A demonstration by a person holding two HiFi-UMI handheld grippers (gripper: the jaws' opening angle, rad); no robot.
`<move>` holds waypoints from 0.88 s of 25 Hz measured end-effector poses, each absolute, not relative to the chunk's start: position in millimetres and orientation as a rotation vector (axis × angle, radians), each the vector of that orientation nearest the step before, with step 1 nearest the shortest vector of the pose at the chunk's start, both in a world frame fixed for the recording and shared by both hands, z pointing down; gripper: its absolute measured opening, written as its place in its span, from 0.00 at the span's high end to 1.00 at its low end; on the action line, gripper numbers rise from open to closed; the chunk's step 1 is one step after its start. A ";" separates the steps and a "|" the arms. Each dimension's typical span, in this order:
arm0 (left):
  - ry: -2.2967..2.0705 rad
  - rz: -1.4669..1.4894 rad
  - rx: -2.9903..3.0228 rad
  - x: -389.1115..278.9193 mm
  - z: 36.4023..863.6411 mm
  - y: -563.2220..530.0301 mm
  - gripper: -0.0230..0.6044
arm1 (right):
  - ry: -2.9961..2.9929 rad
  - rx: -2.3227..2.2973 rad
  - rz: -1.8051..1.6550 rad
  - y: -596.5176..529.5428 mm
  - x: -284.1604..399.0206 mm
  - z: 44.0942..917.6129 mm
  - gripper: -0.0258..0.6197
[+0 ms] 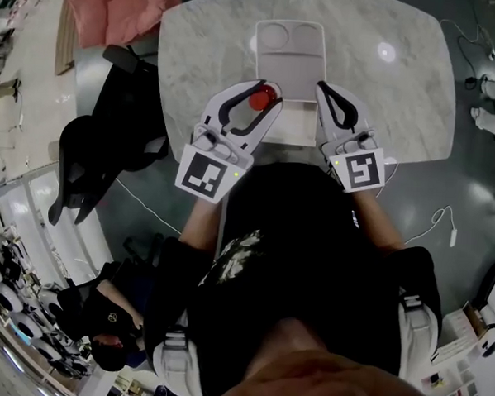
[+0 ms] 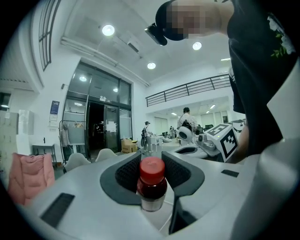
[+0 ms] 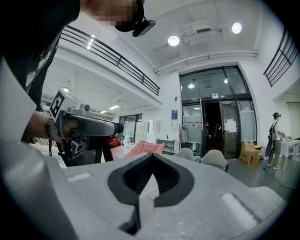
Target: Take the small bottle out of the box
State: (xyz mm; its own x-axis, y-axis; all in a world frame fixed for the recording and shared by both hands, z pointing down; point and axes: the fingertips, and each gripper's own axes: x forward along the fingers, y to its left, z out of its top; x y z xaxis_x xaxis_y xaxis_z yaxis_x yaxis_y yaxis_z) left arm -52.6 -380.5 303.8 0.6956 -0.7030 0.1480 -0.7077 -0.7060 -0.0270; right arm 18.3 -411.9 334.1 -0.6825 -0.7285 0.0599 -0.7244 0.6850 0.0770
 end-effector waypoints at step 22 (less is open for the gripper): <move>-1.436 -0.009 2.794 -100.6 242.9 -387.0 0.73 | -2.736 1.311 -0.202 -431.7 35.9 296.6 0.97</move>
State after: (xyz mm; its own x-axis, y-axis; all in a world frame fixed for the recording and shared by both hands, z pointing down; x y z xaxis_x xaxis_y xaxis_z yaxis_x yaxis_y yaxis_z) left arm -100.6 -387.0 242.9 0.5819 -0.8132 -0.0052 -0.8132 -0.5820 0.0030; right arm 35.9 -431.7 296.6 -0.6240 -0.7807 0.0333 -0.7674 0.6202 0.1625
